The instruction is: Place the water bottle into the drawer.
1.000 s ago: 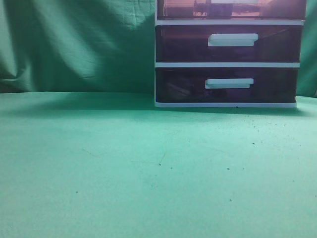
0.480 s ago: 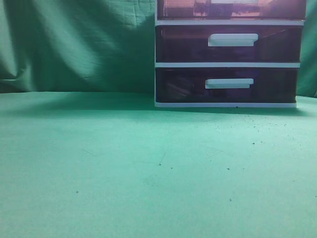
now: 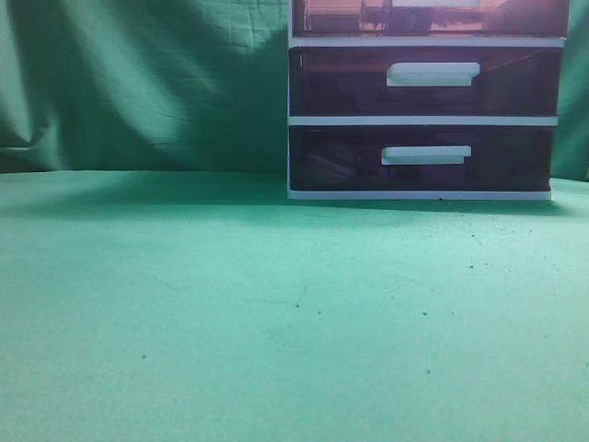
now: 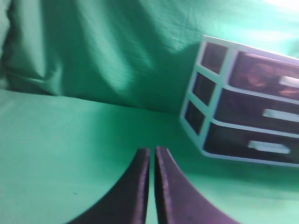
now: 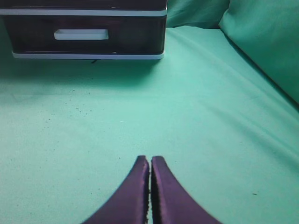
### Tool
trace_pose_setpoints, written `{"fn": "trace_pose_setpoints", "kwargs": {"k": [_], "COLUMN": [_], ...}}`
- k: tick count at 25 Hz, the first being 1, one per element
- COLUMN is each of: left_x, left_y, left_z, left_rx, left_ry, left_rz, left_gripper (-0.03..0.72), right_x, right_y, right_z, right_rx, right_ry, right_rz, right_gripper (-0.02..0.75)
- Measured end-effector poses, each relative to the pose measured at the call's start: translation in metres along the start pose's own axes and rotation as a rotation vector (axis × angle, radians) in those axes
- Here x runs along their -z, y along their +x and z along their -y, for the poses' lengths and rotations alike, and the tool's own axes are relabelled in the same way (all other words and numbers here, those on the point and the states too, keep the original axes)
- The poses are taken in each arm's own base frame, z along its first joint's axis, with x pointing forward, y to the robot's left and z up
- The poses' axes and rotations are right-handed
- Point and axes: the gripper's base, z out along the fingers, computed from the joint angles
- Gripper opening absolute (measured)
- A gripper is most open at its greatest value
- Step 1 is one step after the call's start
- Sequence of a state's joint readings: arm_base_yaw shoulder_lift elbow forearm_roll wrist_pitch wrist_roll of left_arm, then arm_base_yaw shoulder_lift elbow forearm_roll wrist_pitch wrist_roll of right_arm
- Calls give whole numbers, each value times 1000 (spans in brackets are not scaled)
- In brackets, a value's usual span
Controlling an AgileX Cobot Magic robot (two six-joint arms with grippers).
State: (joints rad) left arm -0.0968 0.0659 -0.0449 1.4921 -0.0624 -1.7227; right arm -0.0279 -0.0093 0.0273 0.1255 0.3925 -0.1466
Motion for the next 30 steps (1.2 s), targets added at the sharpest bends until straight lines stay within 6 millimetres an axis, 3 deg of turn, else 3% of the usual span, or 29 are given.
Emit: {"fn": "trace_pose_setpoints", "kwargs": {"k": [2,8,21,30], "left_x": [2,3,10,11], "left_y": [4,20,38,48], "left_z": [-2,-12,-27,-17], "left_rx": [-81,-85,-208,-290], "left_ry": [-10,-90,-243,-98], "left_rz": [11,-26,-246,-350], "left_gripper": [0,0,0,0], "right_x": [0,0,0,0], "right_y": [0,0,0,0], "right_z": [0,0,0,0], "right_rx": [-2,-2,-2,-2], "right_ry": [-1,-1,-1,-1], "right_rz": [0,0,0,-2], "right_gripper": [0,0,0,0]}}
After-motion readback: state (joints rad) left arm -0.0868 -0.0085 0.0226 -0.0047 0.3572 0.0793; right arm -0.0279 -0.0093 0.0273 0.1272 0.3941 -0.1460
